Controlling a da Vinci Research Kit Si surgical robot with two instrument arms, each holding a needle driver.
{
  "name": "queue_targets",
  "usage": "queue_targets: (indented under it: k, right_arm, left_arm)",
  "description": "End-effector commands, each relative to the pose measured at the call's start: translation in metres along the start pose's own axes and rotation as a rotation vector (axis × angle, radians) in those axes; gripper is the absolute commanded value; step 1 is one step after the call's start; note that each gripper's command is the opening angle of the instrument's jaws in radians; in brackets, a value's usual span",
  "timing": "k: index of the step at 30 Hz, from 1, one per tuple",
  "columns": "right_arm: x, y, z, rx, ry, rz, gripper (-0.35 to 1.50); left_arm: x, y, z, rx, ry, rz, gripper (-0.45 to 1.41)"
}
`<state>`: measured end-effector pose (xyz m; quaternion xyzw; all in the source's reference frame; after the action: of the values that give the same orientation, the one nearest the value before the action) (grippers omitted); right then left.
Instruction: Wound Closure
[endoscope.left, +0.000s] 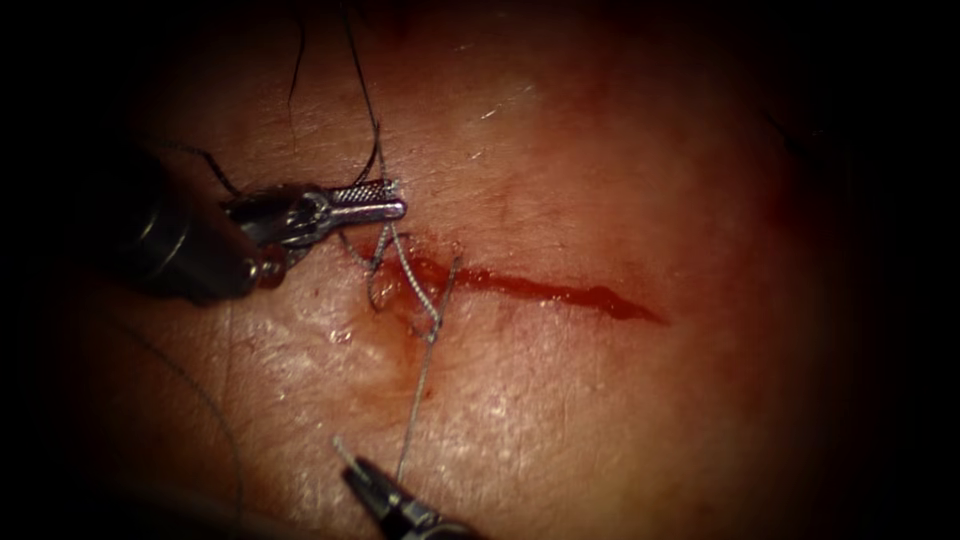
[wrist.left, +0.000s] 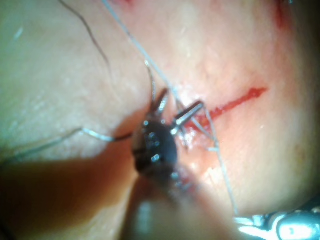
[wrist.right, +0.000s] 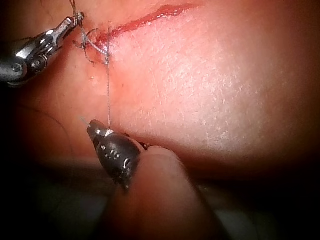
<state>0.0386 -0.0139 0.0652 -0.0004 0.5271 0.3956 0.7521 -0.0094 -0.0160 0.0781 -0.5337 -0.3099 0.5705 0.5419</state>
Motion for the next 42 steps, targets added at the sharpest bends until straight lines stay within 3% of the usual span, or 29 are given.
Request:
queue_targets:
  k: [1, 9, 17, 22, 29, 30, 31, 32, 42]
  right_arm:
    - [-0.0004, -0.0012, 0.0007, 0.006, 0.001, 0.005, -0.35]
    - [-0.0004, -0.0013, 0.0008, 0.006, 0.004, 0.004, -0.35]
    - [-0.0006, -0.0014, 0.0009, 0.005, 0.007, 0.003, -0.35]
    - [-0.0005, -0.0014, 0.0009, 0.006, 0.007, 0.003, -0.35]
    - [-0.0005, -0.0015, 0.0009, 0.006, 0.007, 0.003, -0.35]
    - [-0.0005, -0.0015, 0.0009, 0.006, 0.007, 0.003, -0.35]
    - [-0.0005, -0.0015, 0.0009, 0.006, 0.007, 0.003, -0.35]
    - [-0.0005, -0.0015, 0.0009, 0.006, 0.007, 0.003, -0.35]
    - [-0.0003, -0.0014, 0.0009, 0.006, 0.007, 0.005, -0.35]
  left_arm:
    - [-0.0011, -0.0004, 0.0, 0.001, -0.007, 0.0, 0.59]
    - [0.0001, -0.0009, 0.0003, -0.001, -0.012, -0.004, 0.59]
    - [0.0045, 0.0008, 0.0005, -0.011, -0.019, 0.031, 0.54]
    - [0.0035, 0.0017, 0.0002, -0.009, -0.025, 0.049, 0.39]
    - [0.0033, 0.0021, -0.0008, -0.01, -0.049, 0.07, 0.37]
    - [0.0034, 0.0021, -0.0009, -0.011, -0.05, 0.075, 0.34]
    - [0.0035, 0.0022, -0.001, -0.013, -0.052, 0.104, -0.28]
    - [0.0034, 0.0023, -0.001, -0.02, -0.056, 0.14, -0.45]
    - [0.0028, 0.0039, 0.0003, -0.152, -0.121, 0.184, -0.45]
